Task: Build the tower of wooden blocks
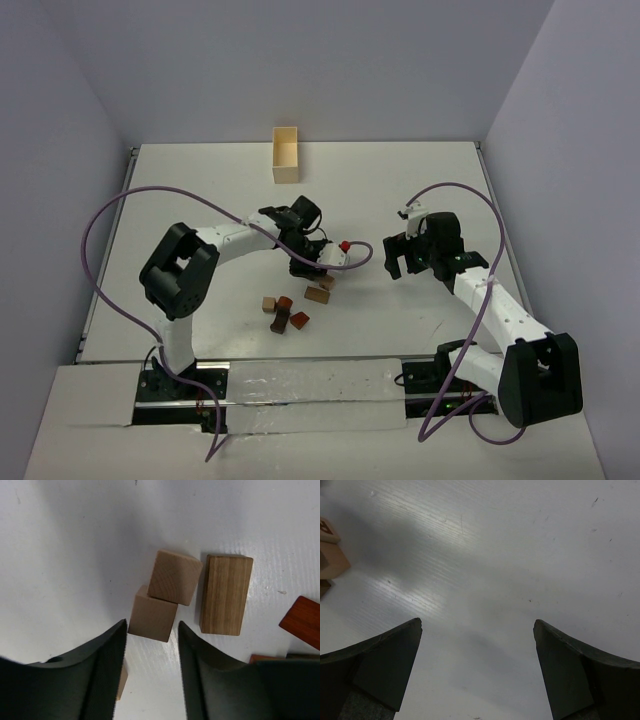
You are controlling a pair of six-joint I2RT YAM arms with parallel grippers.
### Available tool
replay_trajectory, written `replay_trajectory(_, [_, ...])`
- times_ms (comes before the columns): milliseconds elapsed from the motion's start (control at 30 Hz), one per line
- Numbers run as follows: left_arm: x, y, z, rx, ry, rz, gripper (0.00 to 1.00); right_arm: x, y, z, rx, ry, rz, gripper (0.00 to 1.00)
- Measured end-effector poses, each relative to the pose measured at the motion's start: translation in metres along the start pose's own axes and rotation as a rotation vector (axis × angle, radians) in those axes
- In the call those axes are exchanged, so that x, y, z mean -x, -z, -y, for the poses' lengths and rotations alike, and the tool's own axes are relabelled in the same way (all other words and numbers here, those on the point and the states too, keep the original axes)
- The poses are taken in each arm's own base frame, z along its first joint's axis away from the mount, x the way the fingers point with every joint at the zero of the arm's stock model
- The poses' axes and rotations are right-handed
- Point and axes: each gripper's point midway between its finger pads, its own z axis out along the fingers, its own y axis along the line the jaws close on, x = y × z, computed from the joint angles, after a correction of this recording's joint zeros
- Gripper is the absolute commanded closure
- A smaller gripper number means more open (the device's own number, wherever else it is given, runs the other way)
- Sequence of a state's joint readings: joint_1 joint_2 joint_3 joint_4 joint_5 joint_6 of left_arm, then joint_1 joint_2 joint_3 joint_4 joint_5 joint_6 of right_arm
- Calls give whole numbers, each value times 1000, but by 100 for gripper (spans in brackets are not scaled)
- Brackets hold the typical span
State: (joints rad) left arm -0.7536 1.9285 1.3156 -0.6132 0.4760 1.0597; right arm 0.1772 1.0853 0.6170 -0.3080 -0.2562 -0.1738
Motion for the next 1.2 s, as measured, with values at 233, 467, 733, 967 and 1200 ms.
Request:
replay_trajectory(233, [3,0,-7,28,-14,10,70,0,0,0,0,0,-2,0])
replay_trajectory(467, [4,2,-6,31,-7,12,88,0,0,0,0,0,-2,0])
replay_trajectory(733, [21,45,-1,107,7,48,91,-1,0,0,0,0,-3,0])
replay_trajectory(967, [0,102,-5,241,127,79,92,0,0,0,1,0,-3,0])
replay_trajectory(1200, [-54,112,-11,302,296,37,92,0,0,0,1,0,-3,0])
